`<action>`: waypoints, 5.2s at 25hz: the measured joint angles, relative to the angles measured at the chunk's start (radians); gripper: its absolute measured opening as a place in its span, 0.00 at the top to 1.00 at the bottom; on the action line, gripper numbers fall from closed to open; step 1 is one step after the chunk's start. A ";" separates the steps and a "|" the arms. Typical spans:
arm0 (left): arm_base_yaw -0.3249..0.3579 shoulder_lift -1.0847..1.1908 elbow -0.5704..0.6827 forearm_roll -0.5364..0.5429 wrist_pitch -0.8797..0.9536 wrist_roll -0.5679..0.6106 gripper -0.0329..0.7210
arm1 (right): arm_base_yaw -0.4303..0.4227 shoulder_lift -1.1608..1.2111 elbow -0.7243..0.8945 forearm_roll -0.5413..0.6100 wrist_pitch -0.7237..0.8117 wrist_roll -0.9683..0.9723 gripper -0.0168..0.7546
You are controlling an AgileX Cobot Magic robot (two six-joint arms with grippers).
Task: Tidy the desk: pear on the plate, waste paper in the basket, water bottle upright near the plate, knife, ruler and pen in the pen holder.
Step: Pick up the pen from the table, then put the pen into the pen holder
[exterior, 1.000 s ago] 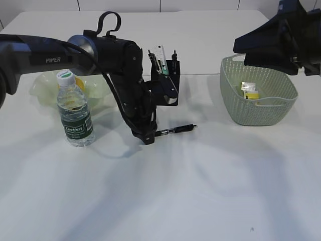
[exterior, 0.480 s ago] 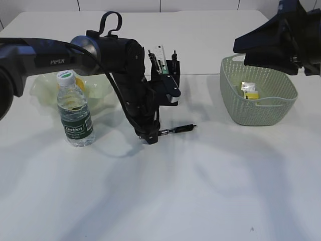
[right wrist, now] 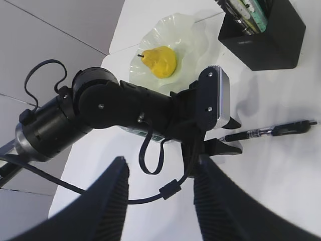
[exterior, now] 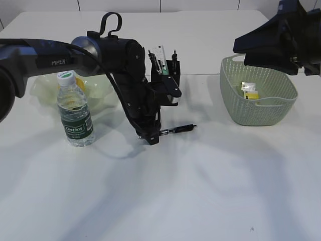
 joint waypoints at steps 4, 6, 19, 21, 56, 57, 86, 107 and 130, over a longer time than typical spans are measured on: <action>0.000 0.000 0.000 0.009 0.010 0.002 0.63 | 0.000 0.000 0.000 0.000 0.000 0.000 0.56; 0.000 0.000 0.000 0.017 0.016 0.002 0.70 | 0.000 0.000 0.000 0.000 0.000 0.000 0.56; 0.000 0.000 -0.006 0.030 0.040 0.002 0.88 | 0.000 0.000 0.000 0.000 0.000 0.000 0.56; 0.000 0.000 -0.006 0.030 0.042 0.002 0.88 | 0.000 0.000 0.000 0.000 0.000 0.000 0.56; 0.002 -0.096 0.004 -0.080 0.131 -0.034 0.88 | 0.000 0.000 0.000 0.000 0.002 0.000 0.56; 0.002 -0.096 0.004 -0.082 0.136 -0.037 0.88 | 0.000 0.000 0.000 0.000 0.002 0.000 0.56; 0.010 -0.244 0.006 -0.130 0.226 -0.084 0.88 | 0.000 0.007 0.000 0.000 0.023 -0.002 0.56; 0.072 -0.467 0.091 -0.207 0.234 -0.146 0.88 | 0.000 0.007 0.000 0.000 0.025 -0.002 0.56; 0.072 -0.748 0.416 -0.304 0.232 -0.148 0.88 | 0.000 0.007 0.000 0.000 0.027 -0.002 0.56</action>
